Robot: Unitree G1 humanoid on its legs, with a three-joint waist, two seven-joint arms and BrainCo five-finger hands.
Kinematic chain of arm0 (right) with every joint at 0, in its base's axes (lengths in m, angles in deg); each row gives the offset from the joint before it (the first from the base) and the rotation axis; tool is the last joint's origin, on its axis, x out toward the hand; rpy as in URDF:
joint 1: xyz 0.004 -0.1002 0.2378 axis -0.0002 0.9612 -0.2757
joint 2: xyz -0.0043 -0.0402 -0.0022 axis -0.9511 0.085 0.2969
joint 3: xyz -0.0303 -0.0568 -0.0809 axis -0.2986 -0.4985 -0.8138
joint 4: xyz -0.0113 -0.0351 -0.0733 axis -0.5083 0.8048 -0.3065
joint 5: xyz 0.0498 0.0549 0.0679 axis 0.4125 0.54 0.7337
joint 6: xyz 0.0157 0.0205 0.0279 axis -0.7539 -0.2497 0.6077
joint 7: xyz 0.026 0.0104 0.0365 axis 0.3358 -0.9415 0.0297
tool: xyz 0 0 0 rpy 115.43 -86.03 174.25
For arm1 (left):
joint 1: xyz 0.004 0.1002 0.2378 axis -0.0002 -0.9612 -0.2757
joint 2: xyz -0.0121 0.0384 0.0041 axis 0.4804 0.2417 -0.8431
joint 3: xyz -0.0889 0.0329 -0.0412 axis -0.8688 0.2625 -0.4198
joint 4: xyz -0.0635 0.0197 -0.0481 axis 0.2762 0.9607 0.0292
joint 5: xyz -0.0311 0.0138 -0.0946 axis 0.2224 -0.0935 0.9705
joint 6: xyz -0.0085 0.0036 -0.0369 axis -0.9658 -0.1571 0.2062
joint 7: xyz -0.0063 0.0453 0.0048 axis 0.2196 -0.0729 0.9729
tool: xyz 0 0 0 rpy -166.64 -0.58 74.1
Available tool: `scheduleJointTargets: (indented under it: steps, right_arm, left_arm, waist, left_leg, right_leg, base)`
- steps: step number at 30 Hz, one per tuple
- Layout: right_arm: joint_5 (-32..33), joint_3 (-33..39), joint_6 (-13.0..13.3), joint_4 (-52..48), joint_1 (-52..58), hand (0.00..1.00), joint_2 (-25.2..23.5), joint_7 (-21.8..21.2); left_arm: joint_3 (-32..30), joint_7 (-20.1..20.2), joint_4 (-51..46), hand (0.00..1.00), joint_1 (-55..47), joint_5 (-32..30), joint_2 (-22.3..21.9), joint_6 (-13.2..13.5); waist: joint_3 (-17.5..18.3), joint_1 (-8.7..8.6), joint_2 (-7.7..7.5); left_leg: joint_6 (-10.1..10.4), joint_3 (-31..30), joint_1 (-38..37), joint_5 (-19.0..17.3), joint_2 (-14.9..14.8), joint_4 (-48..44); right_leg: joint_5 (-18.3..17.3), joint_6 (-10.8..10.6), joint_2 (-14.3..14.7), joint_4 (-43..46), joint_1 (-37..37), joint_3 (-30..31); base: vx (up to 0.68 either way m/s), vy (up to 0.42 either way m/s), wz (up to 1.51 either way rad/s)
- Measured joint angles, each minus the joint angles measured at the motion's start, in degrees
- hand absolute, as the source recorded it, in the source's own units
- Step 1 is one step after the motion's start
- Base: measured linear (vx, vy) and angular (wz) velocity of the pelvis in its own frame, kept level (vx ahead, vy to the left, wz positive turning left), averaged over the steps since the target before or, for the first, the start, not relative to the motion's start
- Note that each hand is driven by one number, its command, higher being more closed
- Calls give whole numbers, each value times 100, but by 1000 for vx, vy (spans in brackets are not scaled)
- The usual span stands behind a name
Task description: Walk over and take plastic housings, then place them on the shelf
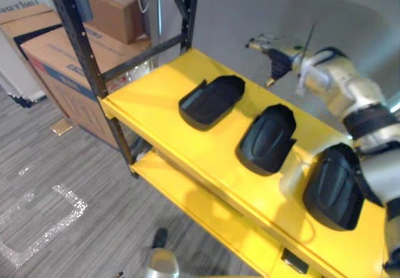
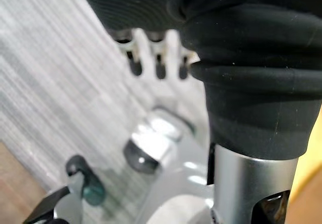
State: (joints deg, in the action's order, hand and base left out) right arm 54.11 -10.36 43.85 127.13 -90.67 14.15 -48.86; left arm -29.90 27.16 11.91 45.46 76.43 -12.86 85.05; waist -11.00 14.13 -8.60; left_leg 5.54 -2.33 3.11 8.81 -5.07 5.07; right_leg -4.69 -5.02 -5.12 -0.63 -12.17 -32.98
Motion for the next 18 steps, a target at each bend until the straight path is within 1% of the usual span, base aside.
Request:
scheduleJointTargets:
  steps: [1,6,10,12,13,16,18]
  right_arm:
    - [95,-74,115,0,0,0,64,-90]
    - [119,-316,442,1,0,0,202,-318]
    - [79,-399,804,21,0,0,255,-387]
    - [43,-441,981,20,0,0,259,-489]
    - [45,-586,1059,21,0,0,289,-519]
    - [50,-844,1208,36,1,0,336,-700]
    - [49,-856,1302,56,5,0,337,-736]
  left_arm:
    - [1,9,1,0,-3,-2,-1,0]
    - [7,21,1,0,-6,-51,2,2]
    - [21,24,-1,0,-2,-31,84,25]
    - [29,32,-14,0,-2,-26,114,21]
    - [30,35,-28,0,-2,-25,123,19]
    - [94,75,-40,0,-4,-32,188,13]
    - [136,81,-43,0,-4,-46,211,13]
  waist:
    - [0,1,0]
    - [-3,13,-6]
    - [-35,29,-73]
    - [-37,37,-90]
    - [-38,54,-101]
    - [-59,80,-143]
    - [-63,82,-150]
  left_leg:
    - [0,-1,1,0,-1,0]
    - [4,-10,0,5,-4,1]
    - [3,-13,-2,5,-2,1]
    - [3,-19,-2,5,0,1]
    - [2,-27,-2,4,8,1]
    - [1,-50,3,3,21,1]
    - [1,-75,12,3,35,1]
  right_leg:
    - [0,0,3,0,0,-2]
    - [-6,4,6,14,-2,-9]
    - [-22,4,5,48,-1,-9]
    - [-39,4,-4,75,2,-9]
    - [-61,1,-12,101,5,-14]
    - [-84,7,-14,120,7,-41]
    - [-93,7,-22,122,5,-100]
  base:
    - [0,0,0]
    - [0,0,0]
    - [0,0,0]
    - [-10,3,2]
    - [-20,9,4]
    - [-21,5,4]
    - [-12,-3,7]
